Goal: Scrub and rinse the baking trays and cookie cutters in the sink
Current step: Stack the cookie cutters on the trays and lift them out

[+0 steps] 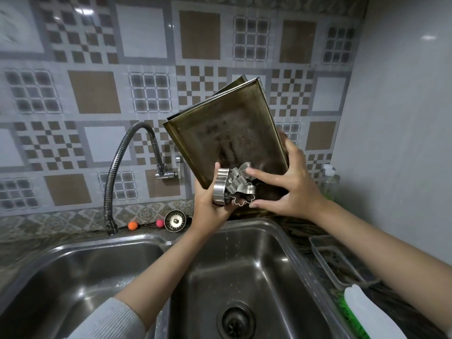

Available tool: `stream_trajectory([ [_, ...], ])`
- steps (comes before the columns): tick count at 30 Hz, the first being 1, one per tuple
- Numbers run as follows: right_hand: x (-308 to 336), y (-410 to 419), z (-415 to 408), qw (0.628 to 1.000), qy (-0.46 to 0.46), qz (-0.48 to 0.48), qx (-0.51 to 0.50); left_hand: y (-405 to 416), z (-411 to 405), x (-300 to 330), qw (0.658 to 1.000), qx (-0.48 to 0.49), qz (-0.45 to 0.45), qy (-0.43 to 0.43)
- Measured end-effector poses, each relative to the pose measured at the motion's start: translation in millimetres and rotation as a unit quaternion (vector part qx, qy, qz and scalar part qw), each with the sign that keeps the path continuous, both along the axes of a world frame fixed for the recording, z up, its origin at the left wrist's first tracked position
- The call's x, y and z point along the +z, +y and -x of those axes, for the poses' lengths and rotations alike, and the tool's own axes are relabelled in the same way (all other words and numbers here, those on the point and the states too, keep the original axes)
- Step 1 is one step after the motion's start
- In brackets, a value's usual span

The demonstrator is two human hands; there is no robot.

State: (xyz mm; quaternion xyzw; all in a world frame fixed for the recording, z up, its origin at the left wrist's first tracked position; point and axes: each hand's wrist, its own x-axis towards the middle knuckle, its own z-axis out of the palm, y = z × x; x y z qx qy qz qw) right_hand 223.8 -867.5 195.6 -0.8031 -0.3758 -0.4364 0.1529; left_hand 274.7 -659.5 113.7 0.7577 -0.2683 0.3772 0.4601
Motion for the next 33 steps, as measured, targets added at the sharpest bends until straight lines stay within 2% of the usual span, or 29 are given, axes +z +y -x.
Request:
stream_trajectory([
  [5, -5.1, -1.1, 10.2, 1.000, 0.017, -0.014, 0.004, 1.3, 10.9, -4.2, 1.000, -0.001, -0.010, 0.012],
  [10, -39.1, 4.4, 18.3, 0.985, 0.135, -0.105, 0.013, 12.2, 38.8, -18.9, 0.994, -0.005, -0.021, 0.105],
  [16, -93.5, 28.4, 22.3, 0.925, 0.339, -0.169, -0.007, 39.9, 70.6, -39.7, 0.964, 0.027, -0.057, 0.260],
  [22, -142.3, 77.7, 41.1, 0.856, 0.477, -0.199, -0.008, 88.2, 101.3, -72.7, 0.919, -0.008, -0.066, 0.388],
  [28, -150.1, 162.9, 77.1, 0.812, 0.552, -0.188, 0.008, 170.5, 141.8, -82.5, 0.885, -0.010, -0.057, 0.463],
  [33, -159.4, 278.2, 119.0, 0.777, 0.603, -0.176, 0.042, 290.1, 188.9, -90.6, 0.854, 0.000, -0.051, 0.518],
])
